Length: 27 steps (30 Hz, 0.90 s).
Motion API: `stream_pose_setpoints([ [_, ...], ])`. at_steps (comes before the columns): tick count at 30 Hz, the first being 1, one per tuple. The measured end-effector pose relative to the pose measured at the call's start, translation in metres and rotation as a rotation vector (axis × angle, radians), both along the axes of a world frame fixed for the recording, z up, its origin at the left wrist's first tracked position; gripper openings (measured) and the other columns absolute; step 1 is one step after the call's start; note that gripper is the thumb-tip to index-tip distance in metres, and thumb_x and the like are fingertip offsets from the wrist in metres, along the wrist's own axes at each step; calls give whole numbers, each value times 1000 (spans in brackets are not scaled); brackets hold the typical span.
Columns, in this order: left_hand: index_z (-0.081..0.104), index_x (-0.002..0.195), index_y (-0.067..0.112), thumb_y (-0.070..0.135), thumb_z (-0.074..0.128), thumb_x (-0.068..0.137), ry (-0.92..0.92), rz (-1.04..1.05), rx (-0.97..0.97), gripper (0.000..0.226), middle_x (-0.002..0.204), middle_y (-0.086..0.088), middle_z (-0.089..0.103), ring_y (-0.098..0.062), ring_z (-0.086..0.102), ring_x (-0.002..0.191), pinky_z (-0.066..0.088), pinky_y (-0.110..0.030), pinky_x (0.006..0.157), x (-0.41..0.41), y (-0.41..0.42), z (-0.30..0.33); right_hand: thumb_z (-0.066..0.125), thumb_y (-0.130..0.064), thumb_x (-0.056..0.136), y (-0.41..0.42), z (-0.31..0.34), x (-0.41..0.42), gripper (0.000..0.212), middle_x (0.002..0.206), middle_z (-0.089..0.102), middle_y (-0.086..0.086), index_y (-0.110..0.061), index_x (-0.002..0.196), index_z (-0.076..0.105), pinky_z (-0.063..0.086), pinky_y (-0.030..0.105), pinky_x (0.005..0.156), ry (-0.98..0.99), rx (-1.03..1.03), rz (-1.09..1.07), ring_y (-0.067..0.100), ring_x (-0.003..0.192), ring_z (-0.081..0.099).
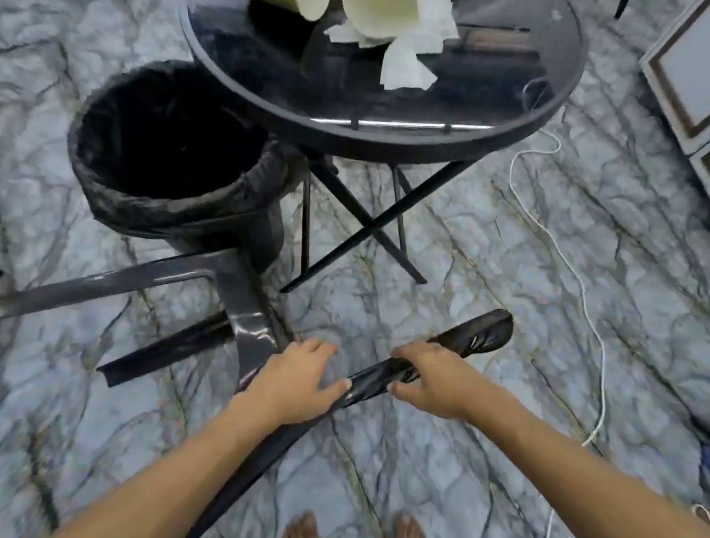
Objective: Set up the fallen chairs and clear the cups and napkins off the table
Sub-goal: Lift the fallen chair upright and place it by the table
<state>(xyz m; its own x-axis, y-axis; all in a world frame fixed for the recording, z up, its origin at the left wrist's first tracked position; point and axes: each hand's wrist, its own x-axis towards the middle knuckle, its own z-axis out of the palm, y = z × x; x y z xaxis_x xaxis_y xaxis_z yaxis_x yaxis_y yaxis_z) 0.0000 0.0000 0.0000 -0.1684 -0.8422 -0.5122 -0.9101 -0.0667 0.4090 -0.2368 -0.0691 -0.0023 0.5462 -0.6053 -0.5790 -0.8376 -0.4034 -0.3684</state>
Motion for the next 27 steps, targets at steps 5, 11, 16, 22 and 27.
stream_pose_setpoints([
  [5,46,138,17,54,45,98,-2,-9,117,54,137,-5,53,-29,50,124,47,-48,100,-24,2,-74,52,-50,95,-14,-63,-9,52,135,59,4,-20,138,51,41,43,105,48,-70,101,27,125,53],
  [11,49,131,24,57,48,97,106,25,143,48,116,0,56,-22,54,108,49,-42,92,-41,-12,-131,43,-61,93,-38,-116,-22,59,136,61,-4,-24,137,54,32,44,109,46,-170,209,23,128,53],
  [16,54,121,24,57,49,97,251,96,147,41,101,3,61,-12,59,90,52,-35,82,-46,-13,-145,21,-75,84,-50,-127,-32,76,129,61,-8,-30,139,51,30,42,107,31,-173,307,21,121,53],
  [22,56,125,24,55,52,97,271,136,121,42,102,3,66,-14,62,89,54,-40,82,-51,-14,-143,38,-61,99,-68,-124,-52,56,130,58,-6,-33,146,44,29,38,111,5,-136,347,21,124,52],
  [27,55,107,23,62,52,93,198,143,187,42,88,0,64,-20,63,75,54,-44,69,-64,-31,-142,15,-74,84,-86,-123,-71,79,127,62,-8,-31,140,50,33,38,109,-4,-151,345,19,121,55],
])
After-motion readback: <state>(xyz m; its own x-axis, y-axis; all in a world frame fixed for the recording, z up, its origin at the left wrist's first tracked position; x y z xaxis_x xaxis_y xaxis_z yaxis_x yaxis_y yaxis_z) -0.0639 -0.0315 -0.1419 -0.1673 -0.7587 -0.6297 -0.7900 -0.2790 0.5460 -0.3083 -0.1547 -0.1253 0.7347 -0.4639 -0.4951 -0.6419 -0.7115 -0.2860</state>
